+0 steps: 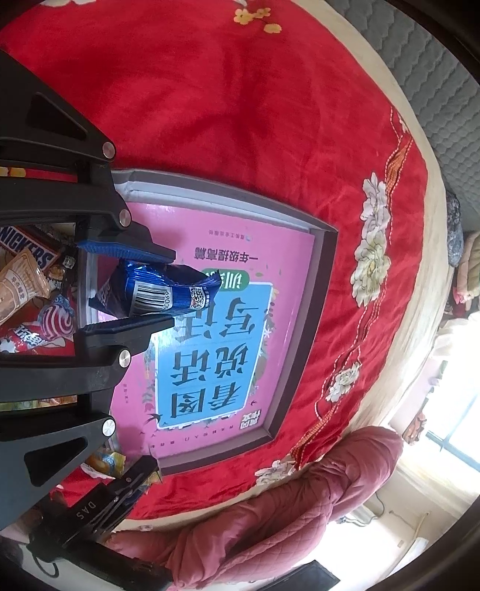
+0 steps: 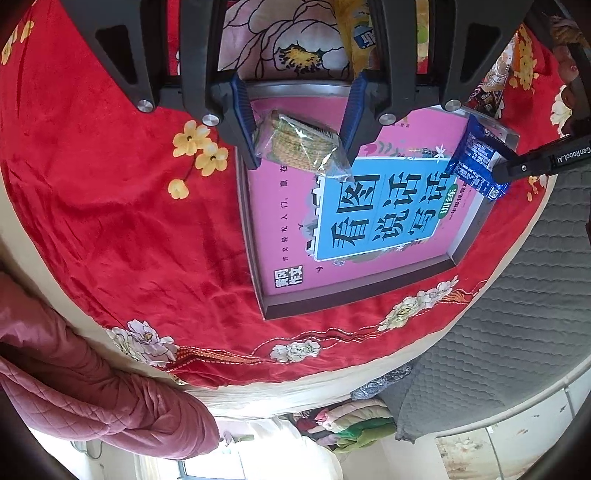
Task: Organize snacks
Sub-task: 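Place the blue Oreo pack in the tray with the left gripper while the right places the cake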
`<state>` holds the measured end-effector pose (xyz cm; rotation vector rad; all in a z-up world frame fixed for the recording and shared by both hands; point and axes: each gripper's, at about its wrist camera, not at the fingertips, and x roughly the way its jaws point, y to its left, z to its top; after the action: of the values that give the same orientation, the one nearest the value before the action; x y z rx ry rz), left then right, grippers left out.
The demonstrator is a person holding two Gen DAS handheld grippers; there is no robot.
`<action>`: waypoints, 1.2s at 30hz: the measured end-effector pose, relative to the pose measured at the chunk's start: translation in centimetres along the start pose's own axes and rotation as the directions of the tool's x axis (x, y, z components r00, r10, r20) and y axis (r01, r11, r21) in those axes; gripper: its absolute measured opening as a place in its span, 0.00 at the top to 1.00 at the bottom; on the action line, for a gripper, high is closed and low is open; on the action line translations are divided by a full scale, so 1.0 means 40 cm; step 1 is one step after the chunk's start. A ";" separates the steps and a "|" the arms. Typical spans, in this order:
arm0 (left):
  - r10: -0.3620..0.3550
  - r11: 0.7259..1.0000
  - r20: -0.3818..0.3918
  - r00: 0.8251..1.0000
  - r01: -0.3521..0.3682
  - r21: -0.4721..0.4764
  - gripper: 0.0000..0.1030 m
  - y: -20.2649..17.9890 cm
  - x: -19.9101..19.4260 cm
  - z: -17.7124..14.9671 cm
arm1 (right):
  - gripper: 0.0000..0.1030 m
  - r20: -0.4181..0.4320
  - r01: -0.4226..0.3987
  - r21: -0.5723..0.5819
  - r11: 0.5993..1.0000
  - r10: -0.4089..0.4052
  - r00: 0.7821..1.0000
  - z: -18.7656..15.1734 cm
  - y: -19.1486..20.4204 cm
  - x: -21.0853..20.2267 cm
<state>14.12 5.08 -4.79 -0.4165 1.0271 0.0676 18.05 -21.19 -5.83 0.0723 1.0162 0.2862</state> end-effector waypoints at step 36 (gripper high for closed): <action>0.008 1.000 0.032 0.999 -0.008 0.005 0.49 -0.001 -0.071 0.004 | 0.43 0.048 -0.014 0.010 1.000 0.014 0.999 0.015 -0.003 -0.036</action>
<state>12.78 5.48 -2.31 -0.4052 0.9972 0.0788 17.89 -21.65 -4.34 0.0951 0.9698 0.2907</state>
